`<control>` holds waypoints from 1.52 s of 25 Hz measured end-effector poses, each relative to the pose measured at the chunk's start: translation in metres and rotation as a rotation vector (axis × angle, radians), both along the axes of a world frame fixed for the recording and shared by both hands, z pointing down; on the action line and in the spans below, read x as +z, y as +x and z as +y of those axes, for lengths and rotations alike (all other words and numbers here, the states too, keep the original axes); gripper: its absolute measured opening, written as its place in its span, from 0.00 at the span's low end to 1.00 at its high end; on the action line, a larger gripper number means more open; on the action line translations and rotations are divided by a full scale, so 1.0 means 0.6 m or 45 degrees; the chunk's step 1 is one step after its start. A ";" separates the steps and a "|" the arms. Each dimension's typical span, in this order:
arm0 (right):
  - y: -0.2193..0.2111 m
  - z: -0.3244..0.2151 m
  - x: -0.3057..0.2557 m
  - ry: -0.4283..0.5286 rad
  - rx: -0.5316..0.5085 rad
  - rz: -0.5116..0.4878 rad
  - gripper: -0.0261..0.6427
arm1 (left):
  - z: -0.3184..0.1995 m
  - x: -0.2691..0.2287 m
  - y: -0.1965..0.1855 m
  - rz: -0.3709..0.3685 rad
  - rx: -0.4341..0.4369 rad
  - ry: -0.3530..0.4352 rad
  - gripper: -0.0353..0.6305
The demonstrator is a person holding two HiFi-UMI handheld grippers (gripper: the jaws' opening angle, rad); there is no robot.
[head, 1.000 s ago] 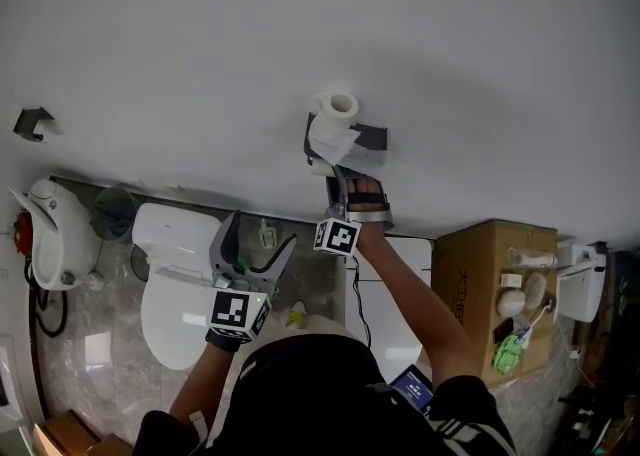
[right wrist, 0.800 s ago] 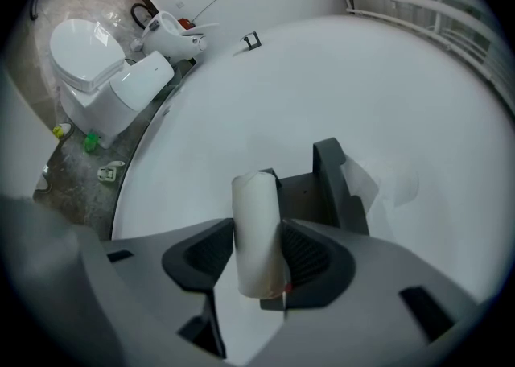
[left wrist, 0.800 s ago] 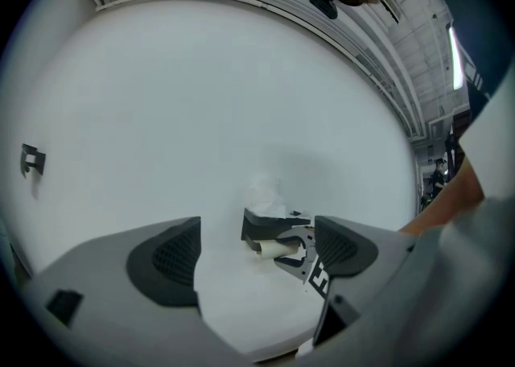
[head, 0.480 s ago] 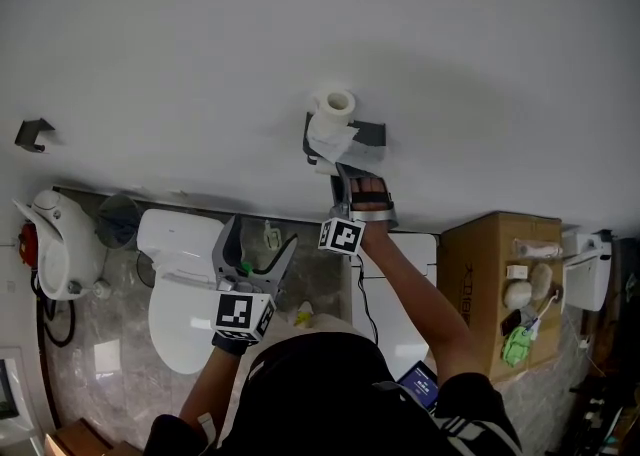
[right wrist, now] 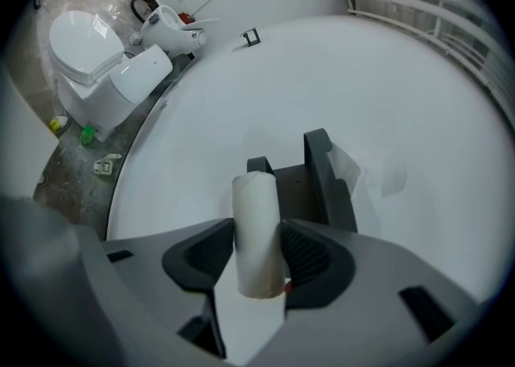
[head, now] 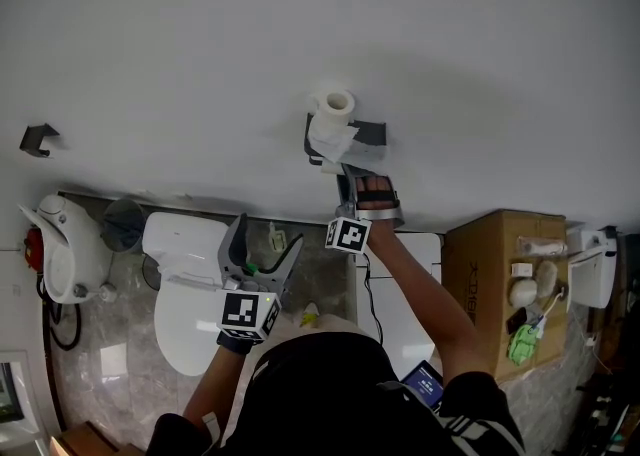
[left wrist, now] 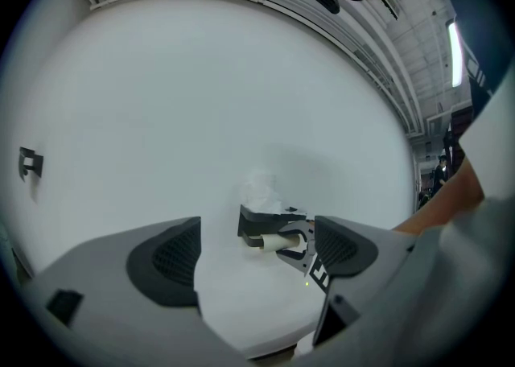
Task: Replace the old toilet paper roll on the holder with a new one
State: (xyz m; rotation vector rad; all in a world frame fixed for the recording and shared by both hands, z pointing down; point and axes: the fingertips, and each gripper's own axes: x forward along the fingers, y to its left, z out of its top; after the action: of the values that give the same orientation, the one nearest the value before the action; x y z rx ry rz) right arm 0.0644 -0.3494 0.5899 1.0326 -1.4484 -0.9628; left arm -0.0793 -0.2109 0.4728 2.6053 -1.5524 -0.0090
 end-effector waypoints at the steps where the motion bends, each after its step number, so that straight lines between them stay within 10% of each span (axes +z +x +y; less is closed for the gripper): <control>1: 0.001 0.000 -0.001 0.002 0.001 0.003 0.32 | 0.000 -0.001 0.000 -0.001 -0.001 0.001 0.73; 38: 0.074 0.000 0.001 -0.021 0.110 0.054 0.32 | -0.010 0.002 0.029 -0.016 0.096 -0.011 0.73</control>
State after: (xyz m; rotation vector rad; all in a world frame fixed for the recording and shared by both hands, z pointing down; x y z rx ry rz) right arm 0.1089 -0.3496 0.5908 1.0480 -1.3635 -0.9039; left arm -0.0622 -0.2169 0.4742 2.6602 -1.4541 0.0207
